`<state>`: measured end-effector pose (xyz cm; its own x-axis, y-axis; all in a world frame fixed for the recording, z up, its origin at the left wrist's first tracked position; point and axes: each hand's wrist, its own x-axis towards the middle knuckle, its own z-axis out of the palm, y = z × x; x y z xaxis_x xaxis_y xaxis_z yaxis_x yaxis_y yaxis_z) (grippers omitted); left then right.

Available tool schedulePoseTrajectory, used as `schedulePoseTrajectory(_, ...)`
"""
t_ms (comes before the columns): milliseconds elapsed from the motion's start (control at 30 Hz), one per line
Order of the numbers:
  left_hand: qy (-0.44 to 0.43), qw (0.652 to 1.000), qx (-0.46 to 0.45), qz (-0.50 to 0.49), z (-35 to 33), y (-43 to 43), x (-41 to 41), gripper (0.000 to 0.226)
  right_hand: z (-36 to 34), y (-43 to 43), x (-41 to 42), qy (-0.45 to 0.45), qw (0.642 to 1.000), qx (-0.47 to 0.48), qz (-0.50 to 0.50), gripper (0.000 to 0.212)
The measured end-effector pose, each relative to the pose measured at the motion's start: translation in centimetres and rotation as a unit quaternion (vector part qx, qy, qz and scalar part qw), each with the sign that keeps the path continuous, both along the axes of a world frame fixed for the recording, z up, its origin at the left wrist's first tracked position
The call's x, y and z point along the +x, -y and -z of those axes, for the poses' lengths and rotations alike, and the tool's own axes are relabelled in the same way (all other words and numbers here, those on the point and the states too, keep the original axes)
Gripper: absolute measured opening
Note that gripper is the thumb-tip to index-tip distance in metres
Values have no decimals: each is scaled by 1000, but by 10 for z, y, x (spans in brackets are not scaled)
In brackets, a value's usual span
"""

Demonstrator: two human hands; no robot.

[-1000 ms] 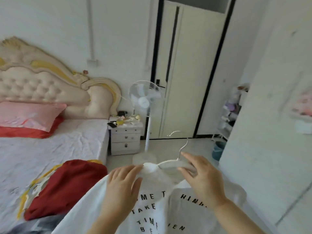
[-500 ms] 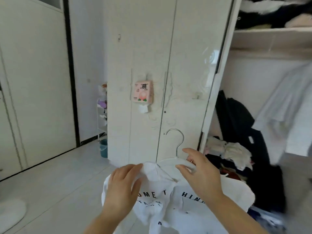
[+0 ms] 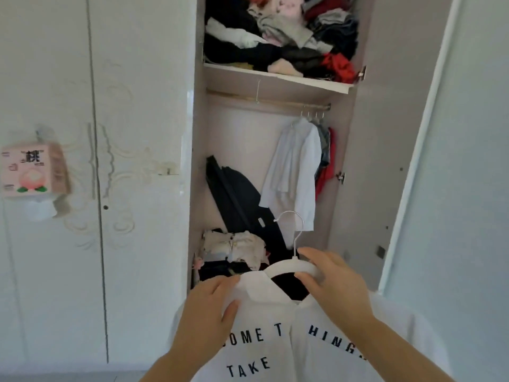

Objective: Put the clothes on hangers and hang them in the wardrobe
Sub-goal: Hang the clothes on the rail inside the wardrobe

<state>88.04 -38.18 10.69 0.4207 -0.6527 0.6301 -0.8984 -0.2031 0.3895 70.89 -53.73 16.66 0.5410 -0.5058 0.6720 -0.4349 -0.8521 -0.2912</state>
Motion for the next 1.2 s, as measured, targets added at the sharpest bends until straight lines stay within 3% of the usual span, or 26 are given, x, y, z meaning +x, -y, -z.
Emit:
schedulePoseTrajectory(167, 16, 1000, -6, 24, -6, 91, 7, 42, -9, 78, -1, -5, 1000, -11, 22, 24)
schedulePoseTrajectory(567, 15, 999, -27, 22, -46, 261, 70, 41, -50, 237, 58, 46, 996, -71, 12, 27)
schedulePoseTrajectory(833, -15, 995, -98, 20, -76, 389, 171, 36, -83, 350, 166, 76, 987, -143, 15, 29)
schedulePoseTrajectory(1200, 41, 989, -138, 20, -146, 548, 326, 34, -153, 502, 313, 88, 973, -209, 31, 30)
